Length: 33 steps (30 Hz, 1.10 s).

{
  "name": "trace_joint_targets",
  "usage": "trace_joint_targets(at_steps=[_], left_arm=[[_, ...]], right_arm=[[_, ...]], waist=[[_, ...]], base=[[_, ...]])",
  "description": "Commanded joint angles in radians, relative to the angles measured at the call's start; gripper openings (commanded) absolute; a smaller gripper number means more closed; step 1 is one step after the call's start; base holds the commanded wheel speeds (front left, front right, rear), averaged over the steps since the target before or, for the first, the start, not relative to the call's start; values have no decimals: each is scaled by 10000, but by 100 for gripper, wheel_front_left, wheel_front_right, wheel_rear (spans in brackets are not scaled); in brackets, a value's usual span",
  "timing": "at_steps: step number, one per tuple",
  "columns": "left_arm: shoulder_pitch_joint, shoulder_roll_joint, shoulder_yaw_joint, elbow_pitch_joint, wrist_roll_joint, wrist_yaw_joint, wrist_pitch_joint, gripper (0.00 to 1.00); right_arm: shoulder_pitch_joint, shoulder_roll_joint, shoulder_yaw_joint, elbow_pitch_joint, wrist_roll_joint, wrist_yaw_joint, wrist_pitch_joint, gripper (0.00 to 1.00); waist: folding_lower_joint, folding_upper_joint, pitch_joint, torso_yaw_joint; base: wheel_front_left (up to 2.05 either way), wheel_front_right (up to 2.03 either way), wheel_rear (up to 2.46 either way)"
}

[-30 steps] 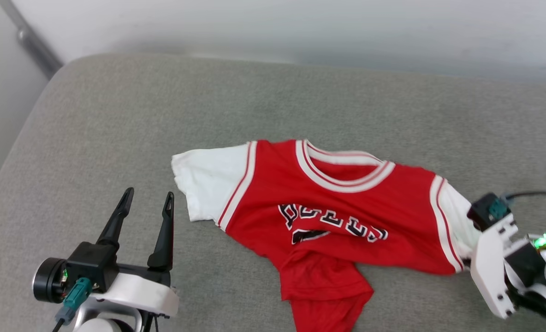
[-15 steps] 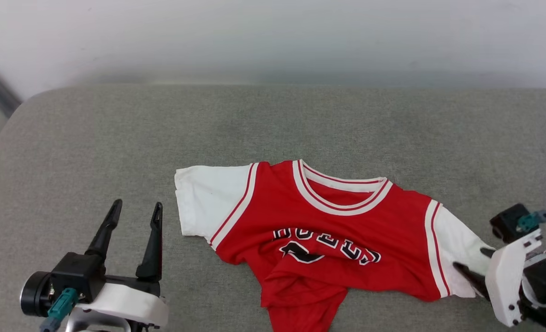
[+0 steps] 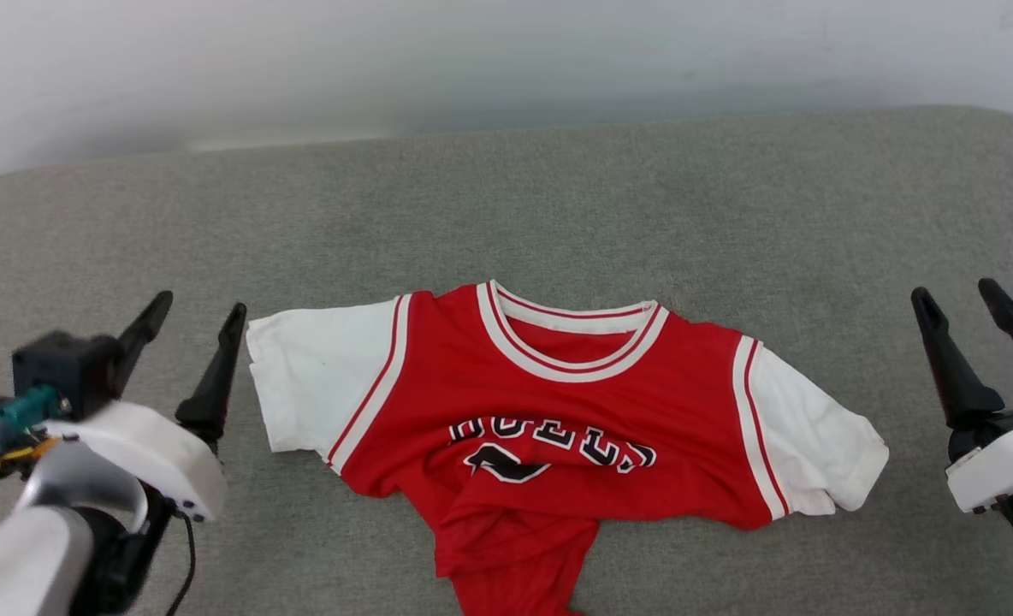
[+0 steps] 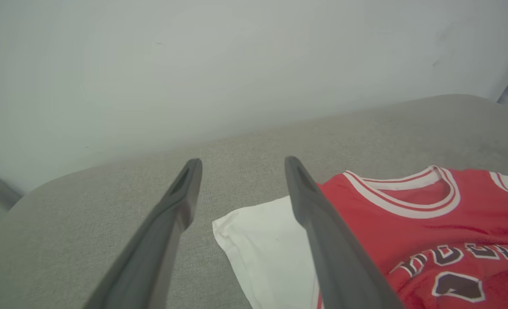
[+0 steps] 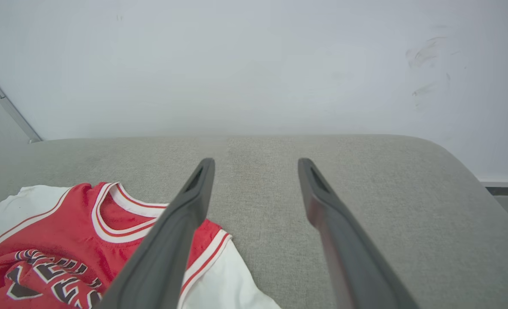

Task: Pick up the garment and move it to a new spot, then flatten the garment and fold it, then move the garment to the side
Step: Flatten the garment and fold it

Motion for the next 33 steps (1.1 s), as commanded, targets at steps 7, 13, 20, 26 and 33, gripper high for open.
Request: trace_joint_targets(at_steps=[7,13,20,26,33], left_arm=[[-1791,1531,-170,911,-1123,-1063,3636,100],[-3208,2073,-409,2048,-2292,-1627,6284,100],[-4137,2342,-981,3239,-2275,-1869,7559,100],[-4399,2370,-1559,4071,-2126,-1994,8017,100],[-4214,2285,-2311,4642,-2014,-2112,7965,66]], right_arm=[[67,945,-584,-913,-690,-3,-922,100],[64,1248,-682,-932,-991,-3,-1154,100],[127,1431,-667,-760,-1023,-3,-1458,100],[58,1476,-622,-593,-1008,-3,-1661,100],[-16,1476,-647,-474,-1026,-3,-1746,100]], waist=[[0,0,970,-677],[0,0,1566,-1127],[0,0,2128,-1479],[0,0,2363,-1664],[0,0,2507,-1722]], base=[[0,0,0],[0,0,0],[0,0,0],[0,0,0],[0,0,0]])
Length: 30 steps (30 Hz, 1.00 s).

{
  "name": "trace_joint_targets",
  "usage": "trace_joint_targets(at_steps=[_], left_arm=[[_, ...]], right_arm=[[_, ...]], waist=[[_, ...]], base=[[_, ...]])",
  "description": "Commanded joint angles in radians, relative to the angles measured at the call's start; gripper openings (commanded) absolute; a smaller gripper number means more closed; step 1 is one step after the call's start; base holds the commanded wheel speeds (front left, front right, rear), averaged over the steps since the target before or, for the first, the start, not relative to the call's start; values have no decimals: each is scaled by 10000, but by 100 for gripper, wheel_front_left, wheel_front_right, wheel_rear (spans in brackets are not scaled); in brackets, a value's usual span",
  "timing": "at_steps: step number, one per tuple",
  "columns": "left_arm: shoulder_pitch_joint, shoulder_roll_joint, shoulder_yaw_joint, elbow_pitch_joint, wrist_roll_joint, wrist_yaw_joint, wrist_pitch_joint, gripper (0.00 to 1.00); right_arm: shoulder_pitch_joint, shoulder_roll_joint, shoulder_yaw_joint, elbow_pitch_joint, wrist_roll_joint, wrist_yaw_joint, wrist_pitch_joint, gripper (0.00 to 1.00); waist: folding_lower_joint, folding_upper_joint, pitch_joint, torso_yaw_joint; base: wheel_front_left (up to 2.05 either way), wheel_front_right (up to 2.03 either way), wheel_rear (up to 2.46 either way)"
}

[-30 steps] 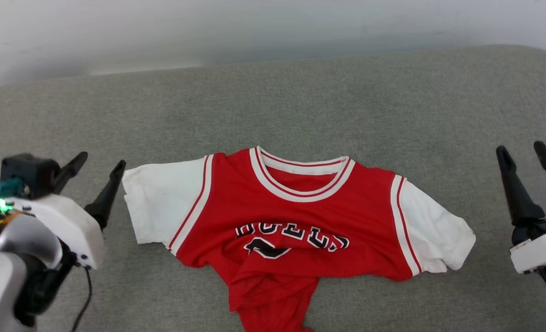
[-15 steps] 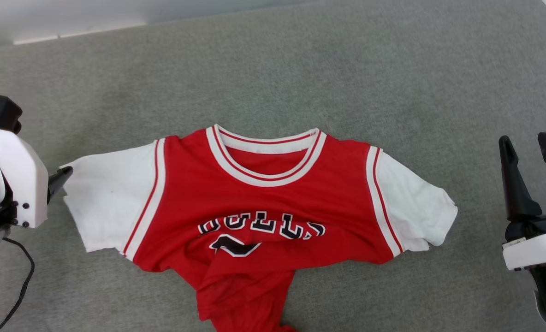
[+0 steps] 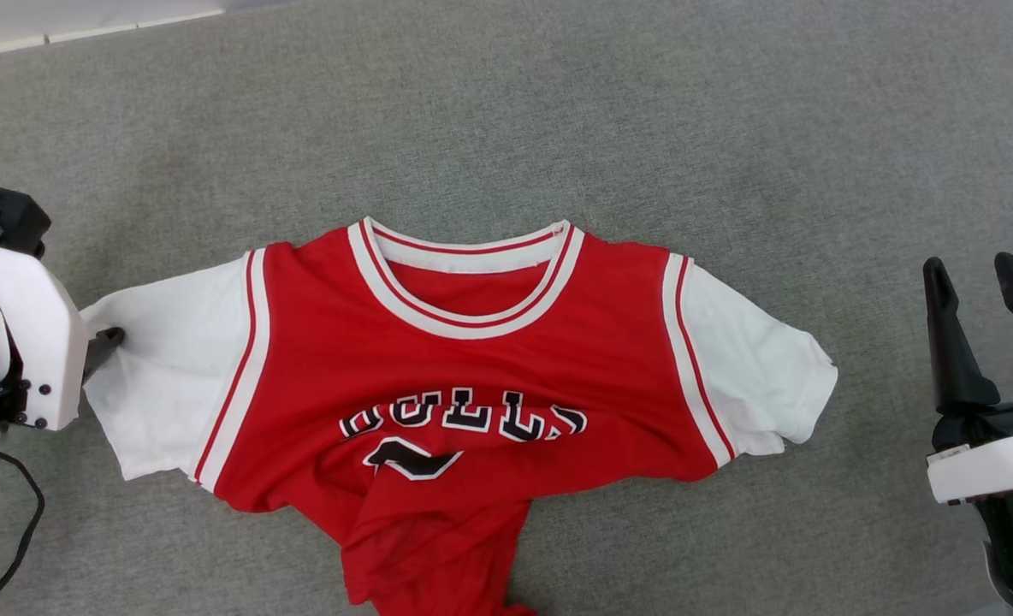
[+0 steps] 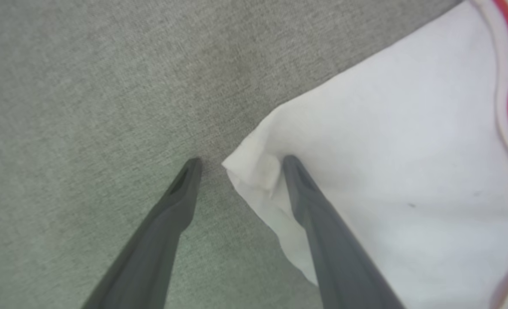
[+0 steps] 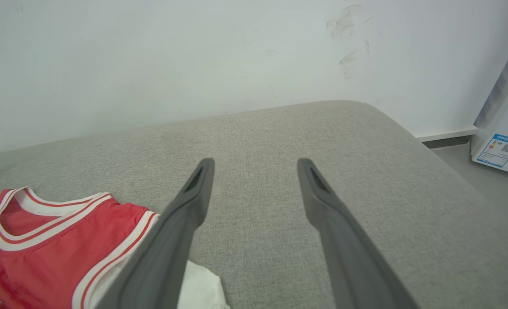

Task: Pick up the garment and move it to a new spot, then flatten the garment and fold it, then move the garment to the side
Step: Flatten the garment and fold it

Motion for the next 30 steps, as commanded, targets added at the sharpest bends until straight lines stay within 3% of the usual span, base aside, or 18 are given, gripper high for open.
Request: trace_joint_targets(at_steps=[1,2,8,15,23,30], left_arm=[[265,-202,-358,309,99,-29,52,22],[245,-235,-403,323,106,-36,-75,0],[-56,-169,-216,415,526,-25,-1693,0],[394,-120,-34,-503,1038,93,-3667,0],[1558,343,299,-3294,919,737,-4149,0],[2439,511,362,-5684,763,1371,-3919,0]], right_arm=[[-98,7,9,25,-65,-3,-13,100],[-91,-42,32,53,-96,-3,43,100],[-9,-536,222,166,-122,-3,1115,100],[307,-1498,489,-212,456,-3,4126,100],[78,-2041,625,-391,704,-3,7629,100],[-291,-2005,911,168,296,-3,9024,100]], waist=[[0,-1,14,20],[0,-1,4,48],[0,-1,-376,314],[0,-1,-1035,911],[0,-1,-1279,1718],[0,-1,-1171,2347]], base=[[0,0,0],[0,0,0],[0,0,0],[0,0,0],[0,0,0],[0,0,0]])
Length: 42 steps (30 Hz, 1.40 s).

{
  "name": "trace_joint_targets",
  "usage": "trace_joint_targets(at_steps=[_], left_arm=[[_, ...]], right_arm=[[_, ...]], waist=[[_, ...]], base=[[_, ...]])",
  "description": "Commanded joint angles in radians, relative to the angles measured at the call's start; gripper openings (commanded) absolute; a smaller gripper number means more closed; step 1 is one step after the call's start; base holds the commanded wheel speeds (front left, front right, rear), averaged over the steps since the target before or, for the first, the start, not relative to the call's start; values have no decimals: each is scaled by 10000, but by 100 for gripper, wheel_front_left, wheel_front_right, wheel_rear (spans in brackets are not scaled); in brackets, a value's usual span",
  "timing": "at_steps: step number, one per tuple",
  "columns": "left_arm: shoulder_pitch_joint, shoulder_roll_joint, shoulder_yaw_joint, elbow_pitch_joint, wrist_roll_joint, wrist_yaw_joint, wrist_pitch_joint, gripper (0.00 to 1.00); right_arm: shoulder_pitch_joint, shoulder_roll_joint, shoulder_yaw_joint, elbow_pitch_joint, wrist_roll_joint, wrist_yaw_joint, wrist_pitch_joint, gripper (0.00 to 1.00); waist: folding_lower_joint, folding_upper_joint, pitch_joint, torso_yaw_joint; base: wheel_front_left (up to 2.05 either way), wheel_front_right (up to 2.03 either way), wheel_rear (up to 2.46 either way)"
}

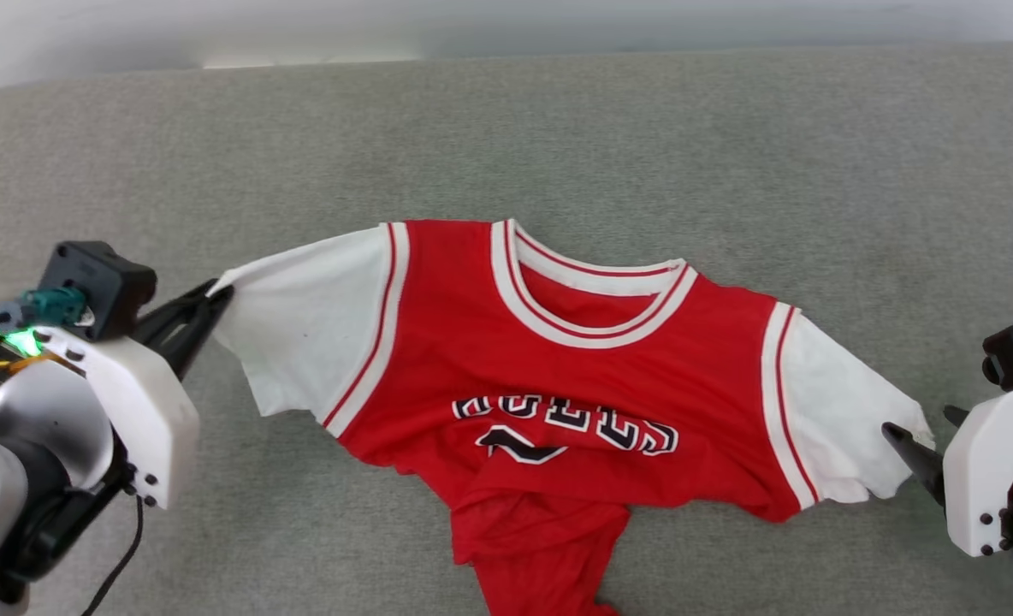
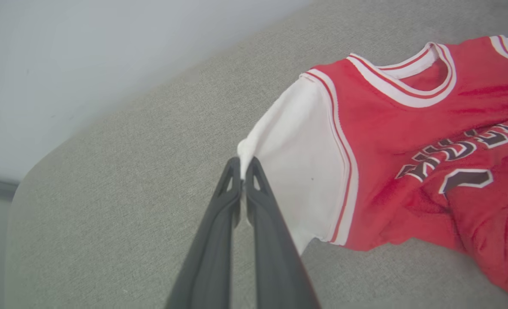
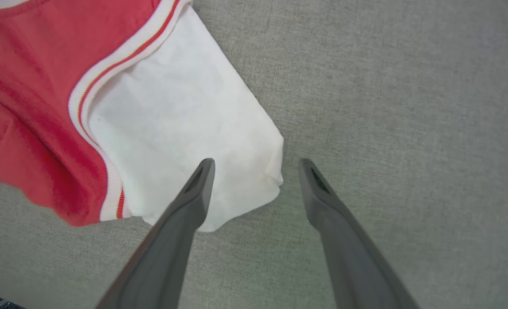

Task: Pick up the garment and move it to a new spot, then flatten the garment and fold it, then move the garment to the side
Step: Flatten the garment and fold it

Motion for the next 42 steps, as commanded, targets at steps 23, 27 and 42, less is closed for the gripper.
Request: trace_joint_targets(at_steps=[23,27,42], left_arm=[[634,-331,-233,-1280,277,678,-212,0],[838,-207,40,-1166,273,846,-512,0],[1546,702,2008,-1513,-161,1703,-1683,0]], right_arm=[[-639,-474,719,2083,-952,-11,-968,0],[-1134,-814,661,1570,-1019,-8,-1448,0],[-3018,-1928,456,-482,-951,-8,-1989,0]], waist=[[0,0,-81,692],[0,0,-510,458],[0,0,-2011,-267]], base=[[0,0,0],[0,0,0],[0,0,0]])
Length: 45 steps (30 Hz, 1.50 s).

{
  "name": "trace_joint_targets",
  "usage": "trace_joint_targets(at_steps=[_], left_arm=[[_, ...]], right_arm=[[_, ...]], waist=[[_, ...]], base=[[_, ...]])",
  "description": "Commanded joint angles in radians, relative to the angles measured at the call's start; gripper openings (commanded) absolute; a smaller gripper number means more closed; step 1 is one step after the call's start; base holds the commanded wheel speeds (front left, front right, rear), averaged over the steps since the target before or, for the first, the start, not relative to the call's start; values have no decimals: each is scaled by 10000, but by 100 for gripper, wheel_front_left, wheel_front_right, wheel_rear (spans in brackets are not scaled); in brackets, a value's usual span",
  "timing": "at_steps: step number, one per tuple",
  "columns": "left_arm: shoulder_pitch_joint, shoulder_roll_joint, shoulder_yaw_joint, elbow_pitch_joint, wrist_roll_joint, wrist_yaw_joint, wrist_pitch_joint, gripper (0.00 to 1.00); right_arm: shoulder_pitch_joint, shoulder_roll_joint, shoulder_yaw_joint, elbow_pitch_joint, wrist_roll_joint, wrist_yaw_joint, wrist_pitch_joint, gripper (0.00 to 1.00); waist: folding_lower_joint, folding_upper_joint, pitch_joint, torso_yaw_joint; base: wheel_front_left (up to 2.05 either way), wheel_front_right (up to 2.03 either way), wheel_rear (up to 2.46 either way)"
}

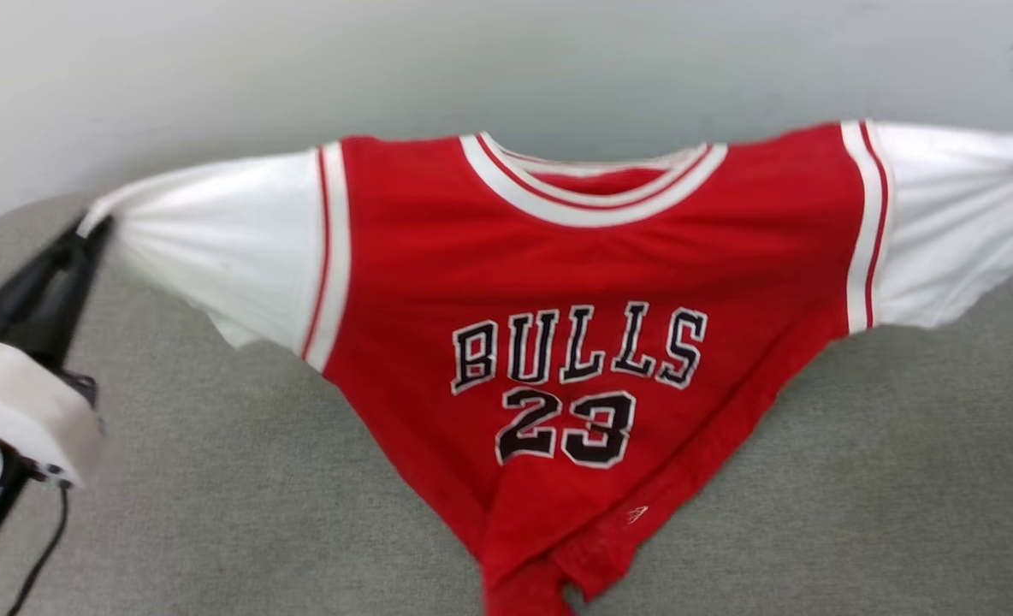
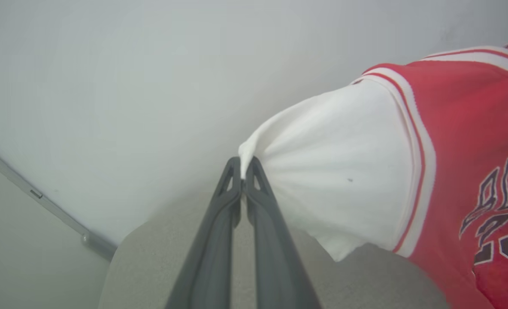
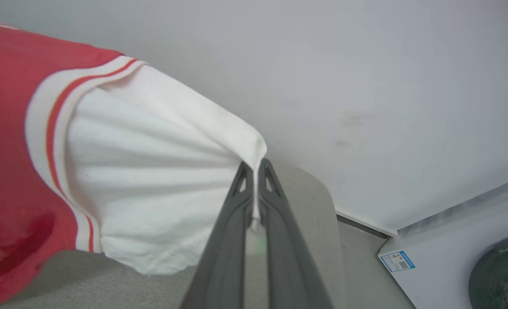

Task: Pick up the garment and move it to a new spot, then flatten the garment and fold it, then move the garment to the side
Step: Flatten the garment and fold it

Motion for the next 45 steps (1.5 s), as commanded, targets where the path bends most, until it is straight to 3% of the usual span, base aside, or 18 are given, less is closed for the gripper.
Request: trace_joint_targets(at_steps=[1,6,14,19,26,34,38,45], left_arm=[[127,108,177,-67,-20,102,-83,0],[283,446,1102,-397,-299,399,-316,0],[-275,692,2146,-692,-624,451,-716,0],[-1302,797,2393,-426,-685,410,-833,0],[-3843,776,1921,580,-428,109,-911,0],[-8169,-87,637,2934,290,-707,-1210,0],[-10424,-636,-49,4340,956,-1087,-1376,0],[-13316,-1824,-594,6772,1756,-1332,-2519,0]], right_arm=[[-186,-79,-48,-106,6,-14,-54,0],[-835,78,-303,-597,92,-14,-332,0],[-1873,33,-226,-695,284,-14,-1023,0],[-2926,-79,37,-537,366,-14,-1304,0],[-4959,19,362,312,558,-15,-1603,0],[-7675,-251,1110,1718,380,-15,-2285,0],[-9190,-87,1294,2592,36,-15,-2827,0],[-11282,209,1603,4156,-1017,-15,-4093,0]], waist=[[0,0,-162,-132],[0,0,-409,-268],[0,0,-288,-348],[0,0,459,-416],[0,0,2104,-529],[0,0,4036,-453],[0,0,4830,-373],[0,0,5868,-126]], base=[[0,0,0],[0,0,0],[0,0,0],[0,0,0],[0,0,0],[0,0,0],[0,0,0],[0,0,0]])
